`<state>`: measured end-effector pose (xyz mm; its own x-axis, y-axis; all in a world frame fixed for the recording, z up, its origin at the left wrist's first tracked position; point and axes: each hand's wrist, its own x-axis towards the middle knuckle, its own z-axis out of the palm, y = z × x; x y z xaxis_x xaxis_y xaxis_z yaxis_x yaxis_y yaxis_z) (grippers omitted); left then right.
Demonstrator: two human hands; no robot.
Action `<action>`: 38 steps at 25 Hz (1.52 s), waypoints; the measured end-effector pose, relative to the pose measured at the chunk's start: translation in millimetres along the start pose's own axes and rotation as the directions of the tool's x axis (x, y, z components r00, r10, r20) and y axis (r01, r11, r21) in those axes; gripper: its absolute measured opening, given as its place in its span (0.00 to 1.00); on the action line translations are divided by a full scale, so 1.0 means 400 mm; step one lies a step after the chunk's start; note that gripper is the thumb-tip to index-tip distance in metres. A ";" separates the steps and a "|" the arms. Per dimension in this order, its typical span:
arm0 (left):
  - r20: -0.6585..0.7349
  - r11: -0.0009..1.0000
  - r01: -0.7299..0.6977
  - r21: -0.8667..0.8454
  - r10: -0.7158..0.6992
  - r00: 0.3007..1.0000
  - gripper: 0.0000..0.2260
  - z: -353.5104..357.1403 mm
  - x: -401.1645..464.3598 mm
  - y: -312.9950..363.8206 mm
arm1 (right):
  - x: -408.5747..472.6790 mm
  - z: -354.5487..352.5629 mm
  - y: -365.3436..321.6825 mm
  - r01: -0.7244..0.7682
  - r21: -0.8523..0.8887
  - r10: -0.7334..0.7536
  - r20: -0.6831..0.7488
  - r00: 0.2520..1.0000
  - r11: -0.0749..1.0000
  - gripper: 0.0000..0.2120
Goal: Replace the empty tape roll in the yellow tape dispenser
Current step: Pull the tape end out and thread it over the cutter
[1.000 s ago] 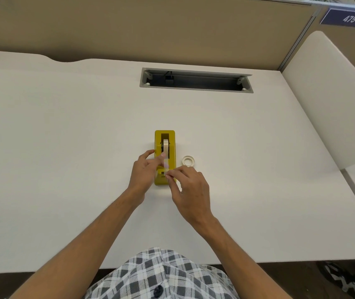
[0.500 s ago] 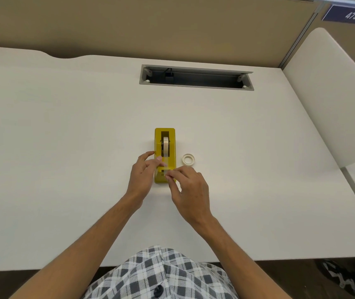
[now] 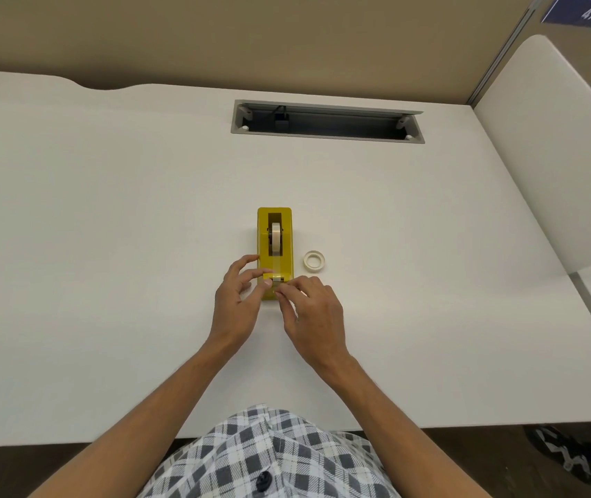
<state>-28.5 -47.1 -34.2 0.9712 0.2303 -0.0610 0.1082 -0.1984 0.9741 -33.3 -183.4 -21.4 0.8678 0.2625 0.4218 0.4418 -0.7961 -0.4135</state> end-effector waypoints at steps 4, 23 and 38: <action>-0.028 0.977 -0.135 0.166 0.142 0.990 0.10 0.003 -0.007 -0.006 | 0.001 0.017 0.013 0.019 -0.013 -0.019 -0.027 0.999 1.000 0.05; 0.185 0.734 -0.433 0.523 0.398 0.899 0.16 -0.036 0.016 -0.061 | -0.024 0.036 0.045 0.105 -0.035 -0.108 -0.091 0.990 0.994 0.09; 0.159 0.797 -0.399 0.454 0.368 0.916 0.15 -0.039 0.017 -0.052 | 0.026 0.022 0.057 0.258 -0.108 -0.270 -0.118 0.956 0.960 0.04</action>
<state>-27.6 -26.6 -51.4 0.9633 -0.0132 0.2681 -0.2046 -0.6827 0.7015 -12.1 -193.7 -33.5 0.6833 0.4011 0.6100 0.6232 -0.7558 -0.2011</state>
